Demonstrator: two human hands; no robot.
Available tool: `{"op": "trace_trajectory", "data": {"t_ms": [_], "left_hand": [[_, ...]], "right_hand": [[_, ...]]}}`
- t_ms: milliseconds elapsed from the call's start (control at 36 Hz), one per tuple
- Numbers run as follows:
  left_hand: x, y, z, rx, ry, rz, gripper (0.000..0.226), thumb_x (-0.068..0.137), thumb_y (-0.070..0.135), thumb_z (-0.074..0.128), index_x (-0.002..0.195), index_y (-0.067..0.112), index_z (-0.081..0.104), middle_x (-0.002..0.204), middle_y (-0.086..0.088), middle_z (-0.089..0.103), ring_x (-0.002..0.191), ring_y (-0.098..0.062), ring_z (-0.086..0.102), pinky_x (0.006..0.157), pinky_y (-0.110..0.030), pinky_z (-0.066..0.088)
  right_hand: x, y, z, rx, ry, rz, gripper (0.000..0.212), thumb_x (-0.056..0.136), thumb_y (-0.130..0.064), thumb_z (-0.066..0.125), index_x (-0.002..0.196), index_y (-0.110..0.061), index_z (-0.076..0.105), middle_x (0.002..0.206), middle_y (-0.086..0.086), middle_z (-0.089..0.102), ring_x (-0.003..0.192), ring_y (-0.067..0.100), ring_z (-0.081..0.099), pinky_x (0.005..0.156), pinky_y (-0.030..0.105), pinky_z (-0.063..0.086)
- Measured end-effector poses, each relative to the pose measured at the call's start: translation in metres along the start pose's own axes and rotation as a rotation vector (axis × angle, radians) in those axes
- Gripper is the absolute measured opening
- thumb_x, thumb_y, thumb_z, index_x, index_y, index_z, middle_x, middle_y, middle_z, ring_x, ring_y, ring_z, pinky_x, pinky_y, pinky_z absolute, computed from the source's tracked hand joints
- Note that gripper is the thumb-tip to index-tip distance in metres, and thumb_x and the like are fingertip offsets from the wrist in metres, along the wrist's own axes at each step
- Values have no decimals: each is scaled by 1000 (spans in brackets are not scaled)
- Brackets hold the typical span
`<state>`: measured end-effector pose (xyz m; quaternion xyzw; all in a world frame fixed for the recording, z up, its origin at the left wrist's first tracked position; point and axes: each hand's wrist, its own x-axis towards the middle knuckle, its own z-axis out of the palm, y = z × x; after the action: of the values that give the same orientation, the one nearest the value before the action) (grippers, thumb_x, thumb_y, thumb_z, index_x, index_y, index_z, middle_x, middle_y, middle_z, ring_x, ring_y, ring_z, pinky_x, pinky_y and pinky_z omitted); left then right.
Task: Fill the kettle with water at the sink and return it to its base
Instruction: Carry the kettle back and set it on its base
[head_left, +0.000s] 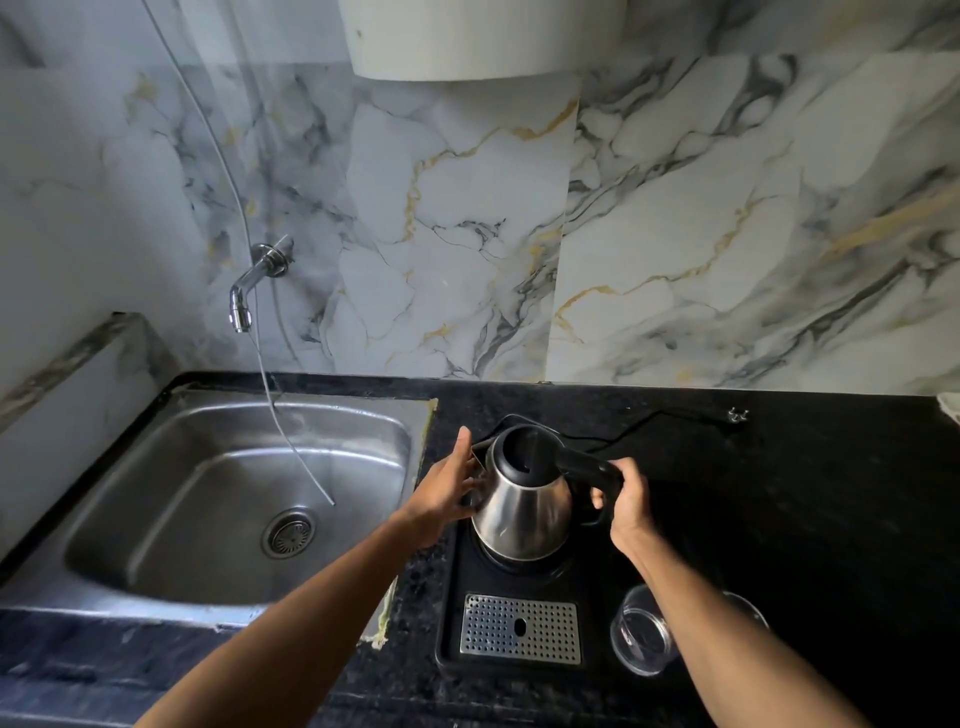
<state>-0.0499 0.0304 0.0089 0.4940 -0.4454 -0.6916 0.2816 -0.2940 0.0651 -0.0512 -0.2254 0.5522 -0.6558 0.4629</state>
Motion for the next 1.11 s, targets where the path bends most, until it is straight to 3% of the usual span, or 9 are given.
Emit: {"op": "trace_trajectory", "data": {"t_ms": [250, 389, 528, 667, 917, 1000, 1111], "left_hand": [[2, -6, 0, 18, -10, -9, 100, 64, 93, 45, 142, 30, 49, 149, -3, 48, 125, -22, 53, 100, -50, 50], [-2, -3, 2, 36, -60, -11, 66, 64, 94, 44, 108, 48, 62, 120, 14, 61, 113, -12, 58, 91, -42, 53], [2, 1, 3, 35, -27, -8, 76, 70, 88, 41, 123, 36, 57, 124, 4, 58, 113, -18, 57, 97, -47, 50], [2, 5, -1, 52, -5, -26, 62, 72, 87, 37, 104, 41, 66, 111, 7, 65, 107, -13, 59, 84, -39, 52], [-2, -1, -9, 54, 9, -45, 72, 72, 88, 37, 115, 36, 61, 121, 1, 62, 108, -15, 60, 73, -32, 55], [-6, -2, -5, 58, 7, -55, 70, 69, 88, 39, 110, 36, 64, 114, 6, 65, 106, -12, 61, 74, -32, 56], [-6, -5, 1, 65, 41, -43, 92, 71, 86, 39, 138, 25, 52, 131, -2, 59, 119, -20, 57, 79, -33, 55]], "right_hand": [[0, 2, -9, -6, -16, 40, 31, 68, -37, 52, 44, -16, 52, 39, 3, 44, 35, 15, 36, 37, 26, 27], [1, 1, -11, 5, -10, 49, 31, 67, -37, 52, 44, -16, 52, 39, 3, 44, 35, 15, 36, 36, 24, 28], [4, -3, -3, -7, 2, 26, 32, 70, -34, 51, 45, -16, 54, 39, 3, 45, 34, 15, 36, 35, 24, 29], [3, -5, 7, -11, -5, 15, 31, 70, -31, 50, 44, -15, 53, 38, 4, 44, 34, 15, 35, 36, 25, 28], [-5, -4, 8, -40, -24, 20, 30, 72, -28, 49, 48, -11, 55, 38, 4, 45, 33, 15, 37, 36, 23, 28], [-6, -2, 0, -44, -14, 15, 30, 71, -29, 49, 48, -10, 53, 38, 4, 45, 34, 15, 36, 36, 23, 27], [-7, 0, -2, -50, -11, 22, 31, 71, -30, 50, 48, -10, 54, 38, 4, 45, 34, 15, 37, 36, 23, 28]]}}
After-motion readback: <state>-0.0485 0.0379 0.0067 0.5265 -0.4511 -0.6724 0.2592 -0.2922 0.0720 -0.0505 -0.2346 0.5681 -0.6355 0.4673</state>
